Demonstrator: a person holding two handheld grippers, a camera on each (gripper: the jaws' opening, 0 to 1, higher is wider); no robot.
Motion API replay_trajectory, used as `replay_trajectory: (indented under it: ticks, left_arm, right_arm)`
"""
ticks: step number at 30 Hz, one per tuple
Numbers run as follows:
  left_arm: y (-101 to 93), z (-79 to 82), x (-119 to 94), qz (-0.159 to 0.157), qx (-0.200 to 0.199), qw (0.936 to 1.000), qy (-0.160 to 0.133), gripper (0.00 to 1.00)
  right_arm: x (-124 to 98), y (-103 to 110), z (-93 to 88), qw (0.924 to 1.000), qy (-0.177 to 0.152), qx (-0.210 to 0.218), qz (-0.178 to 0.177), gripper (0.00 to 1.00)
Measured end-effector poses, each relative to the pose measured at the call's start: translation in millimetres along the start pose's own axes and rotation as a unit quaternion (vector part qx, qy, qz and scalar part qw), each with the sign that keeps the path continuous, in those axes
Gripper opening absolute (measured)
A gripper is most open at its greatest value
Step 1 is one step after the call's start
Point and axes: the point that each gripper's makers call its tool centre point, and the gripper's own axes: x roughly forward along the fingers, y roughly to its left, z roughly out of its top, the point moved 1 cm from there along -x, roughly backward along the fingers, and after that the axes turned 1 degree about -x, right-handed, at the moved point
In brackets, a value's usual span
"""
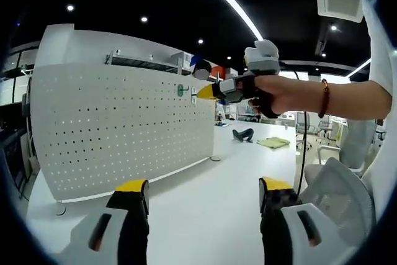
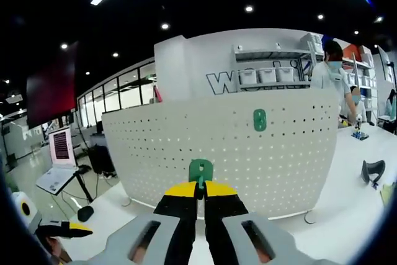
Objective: Insert the hook assembly into the mounting plate slot until the hook locks in place.
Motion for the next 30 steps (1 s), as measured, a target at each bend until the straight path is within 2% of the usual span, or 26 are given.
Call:
replay_trajectory:
  ticks: [4,15,30]
  left_arm:
    - [-3.6,-3.2,0,-0.004,-0.004,1.0000,0.003,0.81]
    - [-5.0,-10.7,-4,-0.005,-0.013,0.9999,0.007,0.81]
    - [-5.3,-17.7,-9,-0.003,-0.012,0.9997,0.019,0.82]
  right_arm:
    - [5,-1,5.1,0.9999,-0.002,-0.012,-0.007,0.02]
    - [21,-9,18.2,0.9985,-0.009,-0.045,-0.031,0.02]
    - [35,-29,33.4,0.9974,-0.022,-0.037,-0.057,0.02]
